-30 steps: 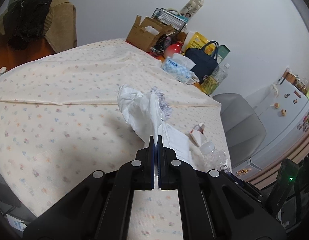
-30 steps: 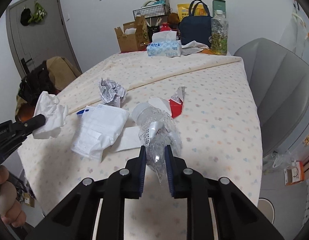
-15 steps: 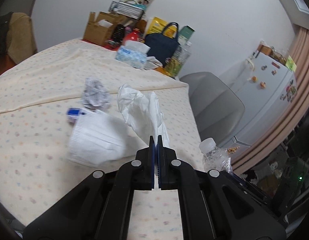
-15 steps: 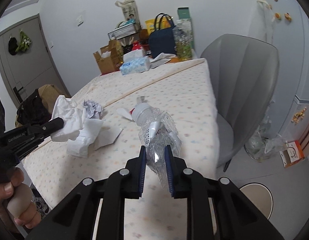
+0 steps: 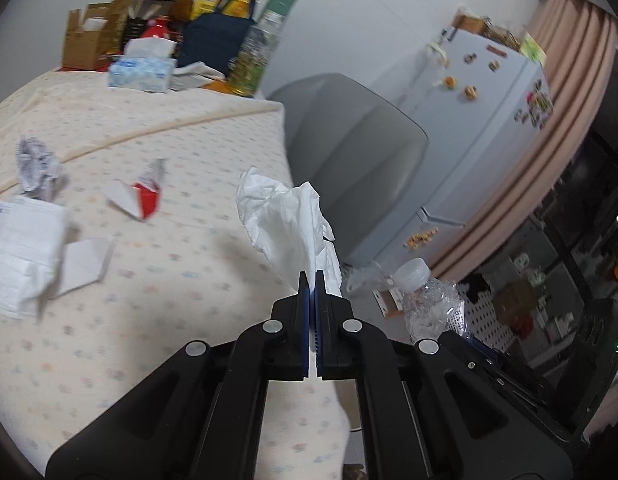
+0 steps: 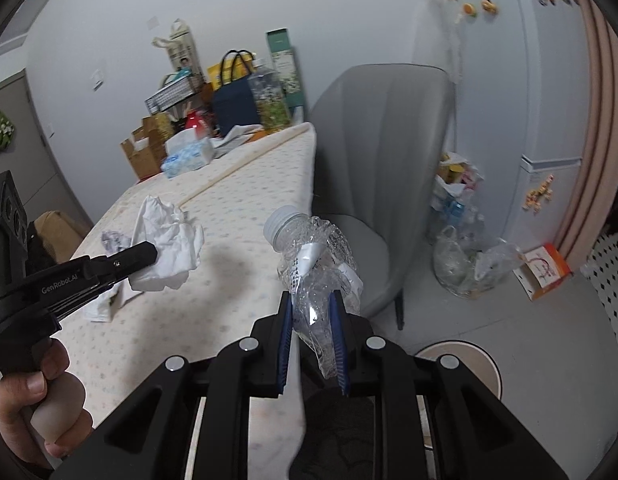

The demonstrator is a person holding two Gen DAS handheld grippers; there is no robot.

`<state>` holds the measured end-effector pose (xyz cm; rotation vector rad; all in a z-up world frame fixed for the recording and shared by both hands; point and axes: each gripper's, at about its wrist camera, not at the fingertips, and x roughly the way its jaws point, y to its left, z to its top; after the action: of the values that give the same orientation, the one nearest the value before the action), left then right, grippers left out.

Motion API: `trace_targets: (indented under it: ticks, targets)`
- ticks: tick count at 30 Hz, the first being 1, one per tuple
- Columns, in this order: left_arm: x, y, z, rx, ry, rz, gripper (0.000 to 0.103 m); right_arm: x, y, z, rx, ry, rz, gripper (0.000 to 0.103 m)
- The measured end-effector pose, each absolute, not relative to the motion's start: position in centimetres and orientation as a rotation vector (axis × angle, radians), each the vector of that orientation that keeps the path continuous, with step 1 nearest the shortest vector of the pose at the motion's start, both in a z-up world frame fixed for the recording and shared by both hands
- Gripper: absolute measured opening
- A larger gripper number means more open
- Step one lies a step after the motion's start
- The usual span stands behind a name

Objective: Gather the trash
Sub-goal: 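Carry the tissue and clear bottle in both grippers over the beige bin, then open both grippers to drop the tissue and bottle into the bin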

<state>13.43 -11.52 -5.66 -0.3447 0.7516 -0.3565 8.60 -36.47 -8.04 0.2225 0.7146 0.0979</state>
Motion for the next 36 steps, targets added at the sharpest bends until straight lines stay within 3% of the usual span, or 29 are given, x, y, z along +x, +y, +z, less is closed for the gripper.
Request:
trace_targets:
  ticks: [10,20,21,22,23,24,36]
  targets:
    - [15.0,-20.3,-8.6,-0.255,0.865,-0.480,0.003,7.9,-43.5,-12.1,0.288,0.778,-0.032,0.019]
    - [15.6,-25.4,-12.3,-0.178,0.972,-0.514,0.003,8.2,-49.5,-19.6,0.402,0.883,-0.132,0.020]
    - [15.6,-25.8,-12.6,-0.174,0.981,-0.516,0.003,8.3,-50.0,-20.4,0.417,0.894,-0.142,0.022]
    - [15.6,-26.2,-12.9,-0.169,0.990,-0.518,0.003,8.4,-50.4,-21.0,0.428,0.902,-0.155,0.032]
    - [15.6,-26.7,-13.2,-0.160,0.999,-0.521,0.003,8.4,-50.9,-21.7,0.446,0.912,-0.166,0.044]
    - [15.6,-27.1,-13.4,-0.153,1.005,-0.524,0.003,8.2,-51.3,-22.0,0.457,0.906,-0.176,0.064]
    - [15.2,-33.6,-15.9,-0.059,1.091,-0.610,0.003,4.0,-58.3,-21.1,0.514,0.846,-0.315,0.064]
